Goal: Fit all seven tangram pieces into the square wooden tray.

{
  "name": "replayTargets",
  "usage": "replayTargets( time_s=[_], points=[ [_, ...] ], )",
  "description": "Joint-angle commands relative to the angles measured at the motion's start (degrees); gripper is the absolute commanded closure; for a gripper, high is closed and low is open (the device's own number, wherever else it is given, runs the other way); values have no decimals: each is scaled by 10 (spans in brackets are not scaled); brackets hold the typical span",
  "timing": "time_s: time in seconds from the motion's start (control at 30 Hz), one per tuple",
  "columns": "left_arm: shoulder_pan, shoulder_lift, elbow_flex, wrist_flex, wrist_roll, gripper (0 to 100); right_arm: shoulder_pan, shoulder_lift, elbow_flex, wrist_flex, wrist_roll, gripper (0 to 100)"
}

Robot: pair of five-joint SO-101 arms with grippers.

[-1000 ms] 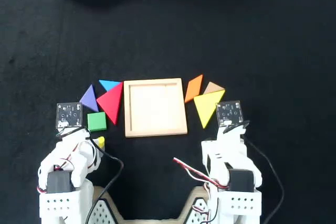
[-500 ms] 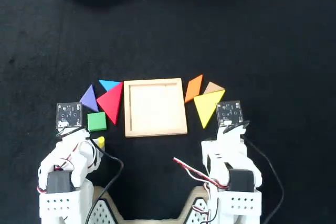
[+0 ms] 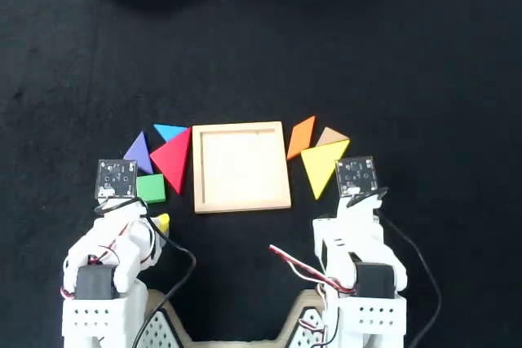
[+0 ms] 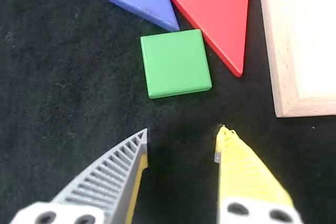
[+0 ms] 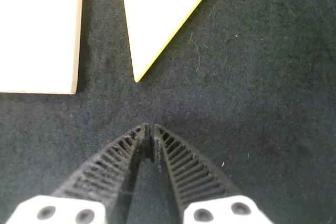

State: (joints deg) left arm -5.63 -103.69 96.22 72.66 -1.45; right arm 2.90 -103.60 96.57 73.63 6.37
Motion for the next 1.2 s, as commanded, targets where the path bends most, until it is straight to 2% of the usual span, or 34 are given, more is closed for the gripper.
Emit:
replayTargets(
  time_s=[0.0, 0.4, 0.67, 0.9, 1.17],
  points=[
    [5, -6, 11, 4, 6, 791, -3, -33, 0, 4, -4, 986],
    [3, -6, 11, 4, 7, 791, -6, -34, 0, 5, -4, 986],
    [-116, -6, 11, 4, 7, 791, -6, -35, 0, -7, -4, 986],
    [-80, -6, 11, 4, 6, 791, -7, -35, 0, -136, -5, 986],
    [-65, -6, 11, 4, 6, 791, -7, -35, 0, -156, -5, 985]
  ],
)
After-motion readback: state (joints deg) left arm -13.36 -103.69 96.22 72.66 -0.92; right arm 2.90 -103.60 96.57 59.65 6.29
